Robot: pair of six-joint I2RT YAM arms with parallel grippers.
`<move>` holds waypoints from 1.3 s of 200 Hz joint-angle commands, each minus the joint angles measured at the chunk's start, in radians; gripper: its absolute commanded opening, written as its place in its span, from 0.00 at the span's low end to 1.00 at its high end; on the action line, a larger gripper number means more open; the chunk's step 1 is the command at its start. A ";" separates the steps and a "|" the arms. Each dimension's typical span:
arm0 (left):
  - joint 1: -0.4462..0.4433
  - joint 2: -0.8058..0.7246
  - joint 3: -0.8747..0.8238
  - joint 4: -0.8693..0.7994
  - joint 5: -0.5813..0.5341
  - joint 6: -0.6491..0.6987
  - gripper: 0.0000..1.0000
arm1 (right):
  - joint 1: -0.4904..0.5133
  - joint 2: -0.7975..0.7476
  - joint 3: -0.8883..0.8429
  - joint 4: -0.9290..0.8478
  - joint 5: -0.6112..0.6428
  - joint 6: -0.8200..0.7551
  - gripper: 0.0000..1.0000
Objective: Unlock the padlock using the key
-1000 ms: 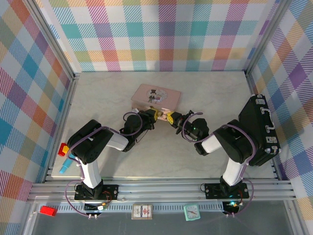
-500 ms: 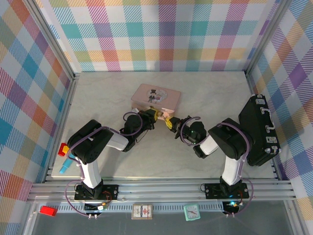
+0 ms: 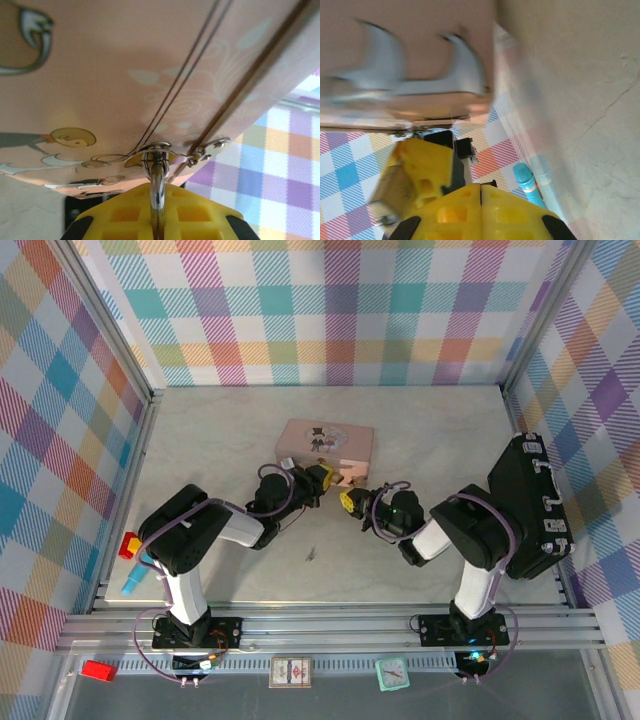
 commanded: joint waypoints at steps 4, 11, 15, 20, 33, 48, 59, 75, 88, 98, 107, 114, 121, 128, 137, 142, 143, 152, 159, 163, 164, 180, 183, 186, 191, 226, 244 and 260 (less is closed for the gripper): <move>0.065 -0.026 0.005 -0.068 0.114 0.183 0.00 | -0.017 -0.096 -0.002 -0.170 -0.099 -0.141 0.00; 0.081 -0.042 0.023 -0.183 0.143 0.244 0.00 | -0.019 -0.126 0.021 -0.276 -0.146 -0.209 0.00; 0.089 -0.051 0.035 -0.244 0.157 0.283 0.00 | -0.019 -0.147 0.035 -0.351 -0.168 -0.248 0.00; 0.096 -0.062 0.043 -0.296 0.165 0.335 0.00 | -0.017 -0.170 0.053 -0.447 -0.188 -0.296 0.00; 0.110 -0.088 0.069 -0.448 0.176 0.450 0.00 | -0.017 -0.218 0.105 -0.655 -0.239 -0.432 0.00; 0.117 -0.108 0.100 -0.561 0.199 0.551 0.00 | -0.015 -0.264 0.124 -0.790 -0.242 -0.539 0.01; 0.119 -0.123 0.109 -0.635 0.197 0.596 0.00 | -0.011 -0.282 0.164 -0.926 -0.250 -0.620 0.04; 0.118 -0.149 0.131 -0.763 0.182 0.669 0.00 | 0.009 -0.292 0.206 -1.047 -0.247 -0.708 0.12; 0.119 -0.176 0.146 -0.882 0.152 0.732 0.00 | 0.043 -0.297 0.250 -1.156 -0.218 -0.779 0.18; 0.118 -0.199 0.155 -0.961 0.130 0.782 0.00 | 0.076 -0.307 0.277 -1.252 -0.170 -0.823 0.21; 0.119 -0.219 0.164 -1.026 0.111 0.828 0.00 | 0.102 -0.317 0.292 -1.310 -0.134 -0.852 0.25; 0.118 -0.235 0.168 -1.078 0.094 0.858 0.00 | 0.123 -0.324 0.302 -1.349 -0.112 -0.872 0.27; 0.119 -0.247 0.173 -1.122 0.081 0.887 0.00 | 0.143 -0.330 0.316 -1.397 -0.085 -0.888 0.29; 0.119 -0.255 0.178 -1.166 0.071 0.915 0.00 | 0.163 -0.336 0.330 -1.443 -0.058 -0.904 0.30; 0.118 -0.260 0.183 -1.209 0.060 0.947 0.00 | 0.194 -0.342 0.353 -1.512 -0.019 -0.929 0.32; 0.119 -0.262 0.181 -1.221 0.061 0.961 0.00 | 0.216 -0.344 0.369 -1.550 0.005 -0.939 0.33; 0.119 -0.263 0.181 -1.224 0.060 0.965 0.00 | 0.220 -0.344 0.373 -1.557 0.010 -0.941 0.33; 0.118 -0.265 0.175 -1.234 0.063 0.985 0.00 | 0.261 -0.341 0.405 -1.619 0.047 -0.959 0.34; 0.118 -0.261 0.173 -1.243 0.067 0.997 0.01 | 0.293 -0.334 0.427 -1.657 0.072 -0.970 0.35; 0.118 -0.259 0.175 -1.249 0.069 1.004 0.01 | 0.313 -0.328 0.444 -1.680 0.088 -0.972 0.36; 0.119 -0.258 0.175 -1.249 0.069 1.006 0.02 | 0.316 -0.326 0.448 -1.685 0.090 -0.973 0.36; 0.118 -0.243 0.174 -1.256 0.080 1.028 0.04 | 0.383 -0.292 0.496 -1.744 0.128 -0.971 0.37; 0.119 -0.240 0.173 -1.255 0.082 1.032 0.05 | 0.392 -0.284 0.501 -1.750 0.130 -0.969 0.37; 0.118 -0.238 0.171 -1.254 0.085 1.033 0.06 | 0.403 -0.276 0.510 -1.755 0.131 -0.967 0.37; 0.119 -0.236 0.168 -1.248 0.087 1.035 0.08 | 0.417 -0.263 0.522 -1.765 0.136 -0.963 0.38; 0.118 -0.293 0.120 -1.208 0.093 1.031 0.30 | 0.486 -0.184 0.620 -1.856 0.173 -0.961 0.39; 0.119 -0.368 0.088 -1.233 0.059 1.037 0.44 | 0.500 -0.147 0.662 -1.872 0.170 -0.961 0.40; 0.118 -0.453 0.060 -1.280 0.014 1.047 0.51 | 0.507 -0.114 0.696 -1.889 0.171 -0.956 0.40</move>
